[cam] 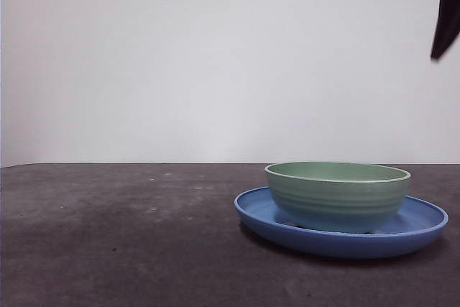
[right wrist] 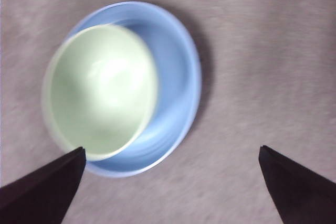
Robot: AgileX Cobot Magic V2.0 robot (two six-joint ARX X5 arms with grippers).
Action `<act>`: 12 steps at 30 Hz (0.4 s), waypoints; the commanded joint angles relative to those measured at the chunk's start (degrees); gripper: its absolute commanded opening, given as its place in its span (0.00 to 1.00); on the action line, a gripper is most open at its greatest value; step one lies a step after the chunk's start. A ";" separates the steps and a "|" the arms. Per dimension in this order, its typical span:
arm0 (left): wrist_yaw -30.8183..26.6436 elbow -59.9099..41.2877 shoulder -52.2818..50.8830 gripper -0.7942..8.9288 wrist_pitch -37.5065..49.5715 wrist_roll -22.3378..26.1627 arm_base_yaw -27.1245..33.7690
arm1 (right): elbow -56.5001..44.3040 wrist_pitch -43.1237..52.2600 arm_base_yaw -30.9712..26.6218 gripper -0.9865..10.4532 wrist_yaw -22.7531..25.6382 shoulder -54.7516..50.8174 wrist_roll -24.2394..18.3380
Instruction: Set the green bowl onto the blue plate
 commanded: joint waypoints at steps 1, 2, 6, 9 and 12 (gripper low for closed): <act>0.22 0.57 -0.22 0.73 0.44 -0.42 -0.48 | 0.79 2.12 -1.86 0.55 -1.49 5.99 -0.98; 0.20 0.57 -0.39 0.73 0.42 -0.37 -0.48 | 0.79 2.73 -2.01 0.53 -2.23 7.96 -1.16; 0.20 0.57 -0.70 0.73 0.57 -0.37 -0.48 | 0.79 5.07 -1.97 0.51 -3.06 14.93 -1.49; 0.20 0.57 -0.70 0.73 0.72 -0.37 -0.48 | 0.79 7.13 -1.51 0.46 -4.39 19.52 -2.40; 0.20 0.57 -0.70 0.73 0.74 -0.39 -0.48 | 0.79 8.98 -1.49 0.45 -4.66 22.91 -2.60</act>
